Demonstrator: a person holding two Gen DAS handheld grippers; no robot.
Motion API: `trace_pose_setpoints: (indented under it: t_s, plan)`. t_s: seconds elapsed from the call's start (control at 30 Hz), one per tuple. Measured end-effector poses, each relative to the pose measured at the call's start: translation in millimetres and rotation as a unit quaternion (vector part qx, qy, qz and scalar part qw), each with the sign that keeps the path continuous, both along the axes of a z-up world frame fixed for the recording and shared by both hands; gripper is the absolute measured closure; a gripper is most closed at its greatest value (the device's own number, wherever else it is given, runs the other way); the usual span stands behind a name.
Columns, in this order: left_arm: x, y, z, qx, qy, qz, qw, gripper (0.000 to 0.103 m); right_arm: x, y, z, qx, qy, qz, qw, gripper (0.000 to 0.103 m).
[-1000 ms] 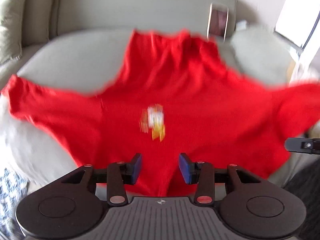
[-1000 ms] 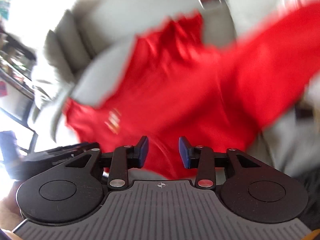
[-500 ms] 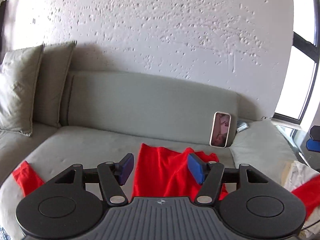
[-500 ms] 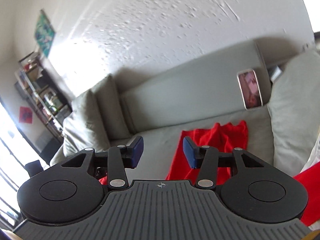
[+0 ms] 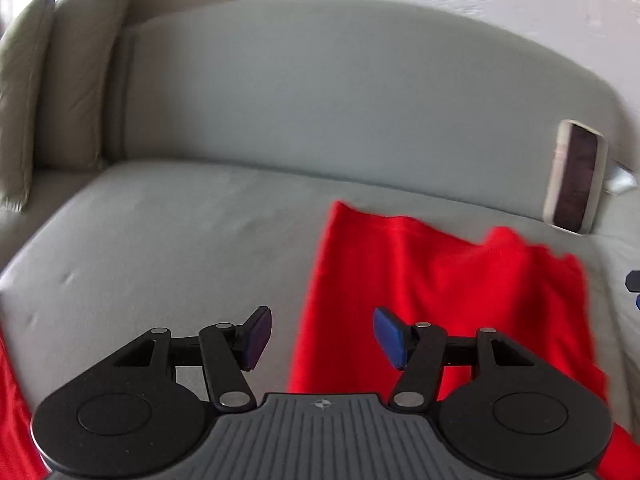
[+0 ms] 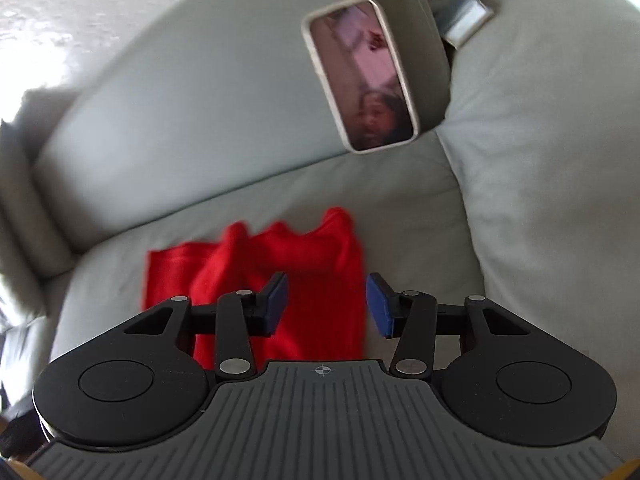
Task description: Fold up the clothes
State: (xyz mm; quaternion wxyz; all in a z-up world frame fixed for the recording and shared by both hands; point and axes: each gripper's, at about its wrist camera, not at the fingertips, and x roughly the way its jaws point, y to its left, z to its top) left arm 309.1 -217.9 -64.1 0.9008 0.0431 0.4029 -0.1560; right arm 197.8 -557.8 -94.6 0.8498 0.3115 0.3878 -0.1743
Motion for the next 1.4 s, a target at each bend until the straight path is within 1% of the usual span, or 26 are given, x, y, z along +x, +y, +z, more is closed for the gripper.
trace_pose_setpoints:
  t_s: [0.1,0.2,0.23,0.27,0.3,0.33,0.4,0.47,0.53,0.57,0.67,0.73,0.8,0.83,0.93,1.0,1.07,1.1,1.17,1.23,1.27,1.3,1.37,1.4]
  plan:
    - [13.3,6.4,-15.2,-0.017,0.026,0.006,0.9995,0.045,26.2,-22.8,-23.7,0.028,0.001,-0.009,1.0,0.053]
    - [15.7,6.1,-16.9,-0.024,0.027,0.002,0.9994,0.045,41.0,-34.1,-37.0,0.067,0.0,-0.009,0.998,0.053]
    - [16.3,4.7,-16.8,-0.028,0.028,0.0,0.9992,0.045,45.0,-35.3,-40.2,0.071,0.003,-0.005,0.997,0.054]
    - [16.9,3.0,-16.8,-0.033,0.03,-0.002,0.999,0.045,48.1,-34.7,-41.9,0.064,0.007,0.002,0.998,0.059]
    - [17.1,0.4,-16.8,-0.035,0.03,-0.004,0.9989,0.045,51.0,-33.2,-42.6,0.053,0.01,0.011,0.998,0.075]
    - [17.2,-2.6,-16.7,-0.034,0.029,-0.007,0.999,0.045,53.2,-31.2,-42.0,0.039,0.013,0.019,0.999,0.097]
    - [17.3,-8.8,-17.3,-0.033,0.026,-0.011,0.9991,0.045,55.4,-26.0,-36.3,0.0,0.016,0.029,0.999,0.1]
    - [16.8,-12.1,-17.4,-0.03,0.022,-0.012,0.9992,0.045,55.2,-22.0,-23.1,-0.067,0.012,0.02,0.997,0.101]
    - [17.7,-13.5,-18.1,-0.032,0.02,-0.011,0.9992,0.045,56.1,-22.7,-8.5,-0.142,0.012,-0.002,0.99,0.101]
    - [17.7,-13.3,-17.9,-0.033,0.02,-0.01,0.9992,0.045,57.5,-24.2,-4.5,-0.169,0.015,-0.009,0.986,0.101]
    - [18.5,-12.7,-18.4,-0.037,0.022,-0.008,0.999,0.045,64.8,-32.4,-3.6,-0.213,0.037,-0.018,0.976,0.101]
    - [19.3,-13.0,-19.6,-0.033,0.026,-0.007,0.9991,0.045,71.3,-33.8,-15.4,-0.225,0.066,-0.018,0.972,0.101]
    - [20.9,-12.7,-21.9,-0.027,0.031,-0.004,0.9991,0.045,75.6,-33.6,-33.2,-0.224,0.102,-0.019,0.969,0.101]
    - [21.3,-11.8,-22.4,-0.027,0.033,-0.002,0.9991,0.045,76.0,-33.3,-40.2,-0.224,0.112,-0.02,0.968,0.101]
    - [24.0,-6.2,-22.1,-0.036,0.032,0.008,0.9988,0.044,71.8,-31.5,-51.3,-0.224,0.113,-0.026,0.968,0.101]
    - [31.1,-0.3,-19.8,-0.059,0.027,0.015,0.9978,0.043,70.5,-34.6,-47.4,-0.215,0.112,-0.024,0.97,0.101]
    - [46.5,3.1,-18.1,-0.081,0.012,0.021,0.9964,0.041,68.0,-44.5,-44.2,-0.184,0.105,-0.03,0.977,0.1]
    - [55.9,1.2,-16.3,-0.084,-0.005,0.016,0.9963,0.041,64.5,-49.2,-43.3,-0.163,0.099,-0.036,0.981,0.1]
    - [75.9,-9.5,-14.7,-0.074,-0.036,-0.015,0.9965,0.042,54.3,-53.2,-40.6,-0.124,0.086,-0.046,0.987,0.097]
    - [98.5,-25.2,-18.7,-0.055,-0.033,-0.047,0.9968,0.043,47.2,-57.8,-42.0,-0.095,0.073,-0.058,0.991,0.096]
    - [110.6,-32.0,-22.6,-0.049,-0.021,-0.053,0.9972,0.043,44.7,-59.8,-43.0,-0.084,0.068,-0.063,0.992,0.096]
    - [121.8,-37.6,-27.4,-0.047,-0.004,-0.047,0.9978,0.046,43.3,-61.7,-44.1,-0.077,0.065,-0.066,0.993,0.096]
    - [136.4,-47.2,-37.0,-0.052,0.024,-0.041,0.9975,0.056,41.0,-64.5,-45.8,-0.065,0.06,-0.071,0.994,0.096]
    - [140.2,-52.3,-42.1,-0.055,0.037,-0.049,0.9966,0.067,40.6,-64.5,-45.7,-0.064,0.059,-0.072,0.994,0.096]
